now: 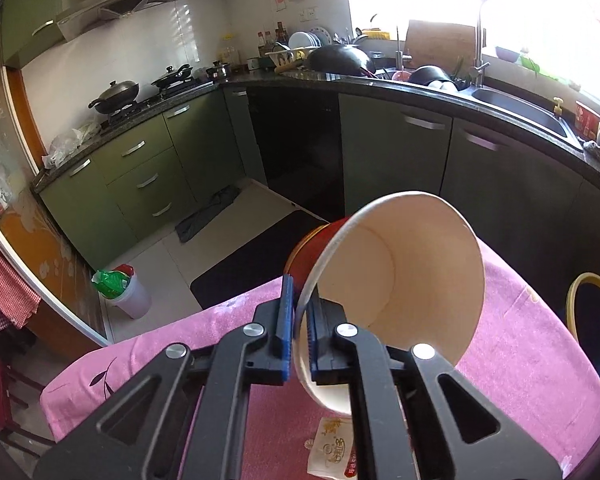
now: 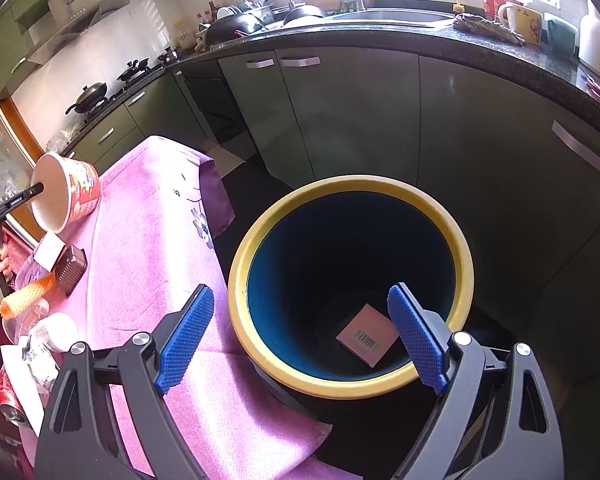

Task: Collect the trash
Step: 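Grasp the red paper noodle cup by its rim with the left gripper, then carry the red cup over the bin with the left gripper and release it, then move the right gripper to the milk carton on the brown tray and grasp it, then lift the milk carton with the right gripper and drop it into the bin, then move the left gripper to the clear plastic cup and close on it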

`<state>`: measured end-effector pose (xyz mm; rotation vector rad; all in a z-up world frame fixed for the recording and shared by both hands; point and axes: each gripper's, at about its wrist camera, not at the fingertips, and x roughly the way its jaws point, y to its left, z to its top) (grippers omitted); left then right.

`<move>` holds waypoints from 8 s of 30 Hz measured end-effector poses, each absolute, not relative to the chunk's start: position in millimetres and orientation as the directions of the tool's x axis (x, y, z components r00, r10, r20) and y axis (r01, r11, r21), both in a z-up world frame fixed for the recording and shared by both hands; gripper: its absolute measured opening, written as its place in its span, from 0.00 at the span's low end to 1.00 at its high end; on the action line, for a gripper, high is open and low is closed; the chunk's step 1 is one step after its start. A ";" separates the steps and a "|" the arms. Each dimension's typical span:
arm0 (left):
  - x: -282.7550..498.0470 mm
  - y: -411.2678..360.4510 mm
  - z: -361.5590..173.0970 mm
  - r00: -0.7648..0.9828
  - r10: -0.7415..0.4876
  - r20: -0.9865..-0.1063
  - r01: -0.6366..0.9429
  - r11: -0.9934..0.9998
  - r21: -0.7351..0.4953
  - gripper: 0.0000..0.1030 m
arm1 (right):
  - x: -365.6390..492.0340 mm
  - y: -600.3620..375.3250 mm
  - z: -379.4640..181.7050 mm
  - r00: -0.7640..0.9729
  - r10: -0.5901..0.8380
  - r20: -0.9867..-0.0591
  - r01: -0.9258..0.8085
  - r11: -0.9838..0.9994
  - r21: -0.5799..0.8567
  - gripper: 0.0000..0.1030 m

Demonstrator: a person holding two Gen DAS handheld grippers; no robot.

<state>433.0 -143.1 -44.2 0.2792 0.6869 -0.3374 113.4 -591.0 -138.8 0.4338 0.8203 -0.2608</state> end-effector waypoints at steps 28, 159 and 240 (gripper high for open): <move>323.2 -250.4 38.4 0.682 -0.385 -0.622 0.604 0.776 0.181 0.06 | 55.0 -611.9 -117.8 0.708 -0.108 -0.698 0.414 0.864 0.286 0.85; 265.8 52.2 -64.9 0.869 -0.310 -0.386 0.239 0.946 -0.221 0.89 | 95.0 -486.3 -69.8 0.741 0.102 -0.664 -0.051 0.994 0.095 0.51; 276.4 -1.8 -142.1 0.400 -0.529 -0.748 0.630 0.752 -0.195 0.73 | 90.7 -501.2 -122.6 0.697 0.009 -0.717 0.145 0.977 0.154 0.77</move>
